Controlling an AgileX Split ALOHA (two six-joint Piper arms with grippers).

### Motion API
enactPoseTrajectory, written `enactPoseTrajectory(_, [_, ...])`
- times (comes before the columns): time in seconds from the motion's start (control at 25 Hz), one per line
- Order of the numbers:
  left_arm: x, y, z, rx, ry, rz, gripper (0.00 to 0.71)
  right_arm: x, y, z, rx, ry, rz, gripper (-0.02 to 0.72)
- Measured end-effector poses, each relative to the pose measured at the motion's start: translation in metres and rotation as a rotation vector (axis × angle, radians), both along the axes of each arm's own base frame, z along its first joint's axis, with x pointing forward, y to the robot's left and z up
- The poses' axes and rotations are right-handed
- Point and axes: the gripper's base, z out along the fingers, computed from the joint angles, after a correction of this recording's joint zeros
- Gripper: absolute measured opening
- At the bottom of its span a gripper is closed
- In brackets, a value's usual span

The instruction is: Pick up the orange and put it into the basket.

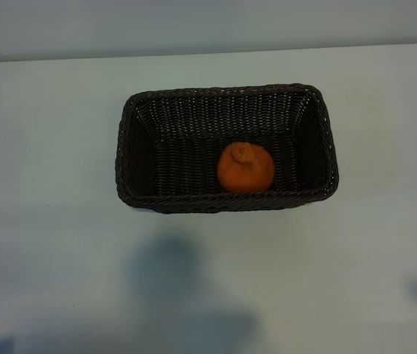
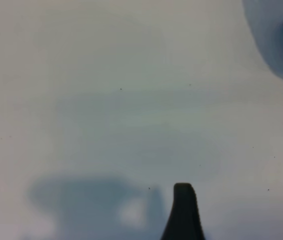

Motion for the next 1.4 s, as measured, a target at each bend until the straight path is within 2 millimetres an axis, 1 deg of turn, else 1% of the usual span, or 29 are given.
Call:
enactPoseTrajectory(0.16, [0.000,0.000,0.000,0.000,-0.001,0.000,0.569,-0.014,-0.001,-0.028,-0.017,-0.017,-0.025,0.598])
enactPoseTrajectory(0.36, [0.000,0.000,0.000,0.000,-0.001,0.000,0.569,-0.019,-0.002,-0.055,-0.017,0.001,-0.036,0.598])
enactPoseTrajectory(0.44, [0.000,0.000,0.000,0.000,-0.001,0.000,0.569,-0.014,-0.002,-0.066,-0.014,0.035,-0.038,0.598])
enactPoseTrajectory(0.64, [0.000,0.000,0.000,0.000,-0.001,0.000,0.569,0.005,-0.004,-0.096,0.001,0.189,-0.038,0.598])
enactPoseTrajectory(0.96, [0.000,0.000,0.000,-0.001,-0.001,0.001,0.569,0.022,-0.005,-0.129,0.017,0.310,-0.032,0.598])
enactPoseTrajectory(1.04, [0.000,0.000,0.000,-0.001,-0.001,0.001,0.569,0.025,-0.005,-0.134,0.021,0.333,-0.035,0.598])
enactPoseTrajectory(1.4, [0.000,0.000,0.000,0.001,-0.001,0.000,0.569,0.025,-0.008,-0.134,0.067,0.327,-0.083,0.597])
